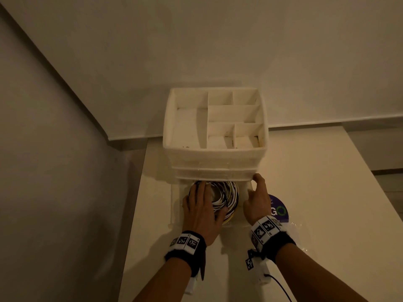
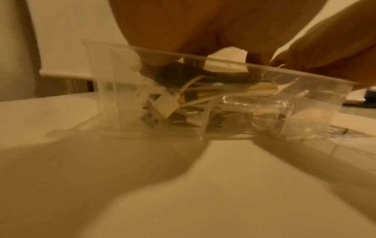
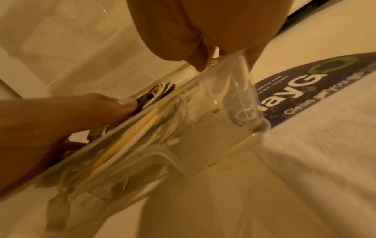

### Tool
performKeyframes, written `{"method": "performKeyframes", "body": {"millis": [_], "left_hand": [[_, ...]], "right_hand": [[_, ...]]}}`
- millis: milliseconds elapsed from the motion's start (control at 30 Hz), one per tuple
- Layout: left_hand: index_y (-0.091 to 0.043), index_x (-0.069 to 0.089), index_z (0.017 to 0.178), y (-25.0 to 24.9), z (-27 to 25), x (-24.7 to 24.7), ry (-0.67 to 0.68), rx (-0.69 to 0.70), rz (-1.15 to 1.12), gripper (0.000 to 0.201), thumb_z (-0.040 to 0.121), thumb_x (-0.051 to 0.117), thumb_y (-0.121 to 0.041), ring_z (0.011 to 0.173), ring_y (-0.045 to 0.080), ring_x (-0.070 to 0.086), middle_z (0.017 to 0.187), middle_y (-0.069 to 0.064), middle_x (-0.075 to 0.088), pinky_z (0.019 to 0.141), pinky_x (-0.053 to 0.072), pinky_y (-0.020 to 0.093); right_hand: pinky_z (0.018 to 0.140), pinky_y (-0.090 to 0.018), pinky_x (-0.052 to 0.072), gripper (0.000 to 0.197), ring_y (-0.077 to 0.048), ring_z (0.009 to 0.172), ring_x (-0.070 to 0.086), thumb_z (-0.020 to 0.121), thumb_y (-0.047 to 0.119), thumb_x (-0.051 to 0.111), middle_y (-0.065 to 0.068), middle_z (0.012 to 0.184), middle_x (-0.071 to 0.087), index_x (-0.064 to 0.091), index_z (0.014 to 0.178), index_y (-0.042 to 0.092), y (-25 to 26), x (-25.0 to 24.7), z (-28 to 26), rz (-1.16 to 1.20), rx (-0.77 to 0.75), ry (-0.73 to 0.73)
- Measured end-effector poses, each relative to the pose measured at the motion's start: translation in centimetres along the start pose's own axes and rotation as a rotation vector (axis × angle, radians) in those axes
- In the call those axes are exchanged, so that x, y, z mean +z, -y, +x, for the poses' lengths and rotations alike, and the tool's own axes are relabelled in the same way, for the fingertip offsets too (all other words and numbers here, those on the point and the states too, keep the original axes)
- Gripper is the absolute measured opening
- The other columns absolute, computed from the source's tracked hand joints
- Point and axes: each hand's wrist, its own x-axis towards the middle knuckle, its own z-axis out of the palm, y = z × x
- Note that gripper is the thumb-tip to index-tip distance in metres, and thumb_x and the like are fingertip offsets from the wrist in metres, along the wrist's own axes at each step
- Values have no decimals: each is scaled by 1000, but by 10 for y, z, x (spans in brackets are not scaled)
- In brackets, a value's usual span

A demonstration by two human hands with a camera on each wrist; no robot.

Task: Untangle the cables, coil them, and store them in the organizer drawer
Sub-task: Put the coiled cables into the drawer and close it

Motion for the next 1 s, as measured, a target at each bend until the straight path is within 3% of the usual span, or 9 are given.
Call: {"method": "performKeyframes", "body": {"millis": [100, 167, 267, 433, 567, 733, 833, 900, 1000], "left_hand": [[-14, 26, 145, -2, 3, 0, -91, -85, -125, 89, 77, 60, -60, 139, 31, 22, 152, 8, 17, 111, 29, 50], [-11, 24, 145, -4, 8, 0, -140, -172, -192, 100, 71, 71, -59, 138, 31, 22, 150, 10, 18, 114, 26, 46], [-2, 14, 150, -10, 15, -1, -98, -283, -163, 107, 77, 63, -64, 144, 32, 12, 156, 16, 14, 118, 13, 45], [1, 27, 145, -16, 16, -2, -170, -365, -161, 106, 74, 60, -71, 137, 35, 27, 149, 19, 29, 113, 24, 49], [-10, 35, 139, -9, 5, -21, -271, -289, -245, 94, 73, 51, -74, 131, 29, 31, 142, 11, 34, 107, 27, 49], [-16, 25, 146, 51, 19, -59, -232, -308, -685, 75, 86, 70, -19, 130, 26, 34, 148, 6, 26, 106, 34, 44], [-27, 21, 151, 85, 41, -66, 29, -346, -852, 73, 92, 58, -4, 110, 20, 51, 152, 0, 23, 81, 49, 35], [-40, 26, 148, 90, 48, -61, 113, -371, -968, 64, 94, 53, -20, 105, 17, 55, 150, -5, 35, 73, 50, 35], [-48, 35, 143, 74, 45, -50, 56, -408, -1170, 50, 94, 37, -58, 120, 17, 49, 141, -10, 49, 95, 44, 42]], "right_hand": [[80, -24, 40, 63, -27, 100, 61, 80, -10, 53, -11, 128, 56, 36, 136, 16, 3, -4, -2, 44, -3, 17], [79, -25, 40, 62, -27, 99, 61, 83, -7, 53, -12, 123, 59, 35, 136, 19, 1, -4, -2, 55, 17, 25], [78, -28, 43, 64, -29, 97, 62, 82, -10, 48, -14, 118, 62, 34, 134, 26, -7, 0, 1, 47, 41, 27], [78, -30, 47, 68, -27, 96, 64, 80, -10, 47, -14, 114, 64, 32, 132, 31, -11, 2, 4, 48, 68, 50], [79, -27, 45, 59, -23, 98, 63, 88, -3, 46, -10, 120, 62, 32, 134, 31, -13, 1, 6, 61, 76, 45], [97, -33, 40, 56, -22, 128, 44, 95, 5, 50, 6, 145, 41, 31, 143, 27, -6, -15, 9, 310, 152, 112], [104, -34, 34, 62, -22, 138, 32, 94, 3, 50, 5, 153, 34, 31, 147, 30, -5, -19, 13, 463, 201, 116], [104, -34, 35, 61, -20, 138, 32, 94, 2, 50, 5, 151, 37, 35, 143, 34, -6, -14, 13, 501, 206, 122], [101, -35, 40, 64, -18, 134, 40, 89, -5, 51, 3, 144, 47, 44, 136, 37, -7, -2, 13, 537, 203, 77]]}}
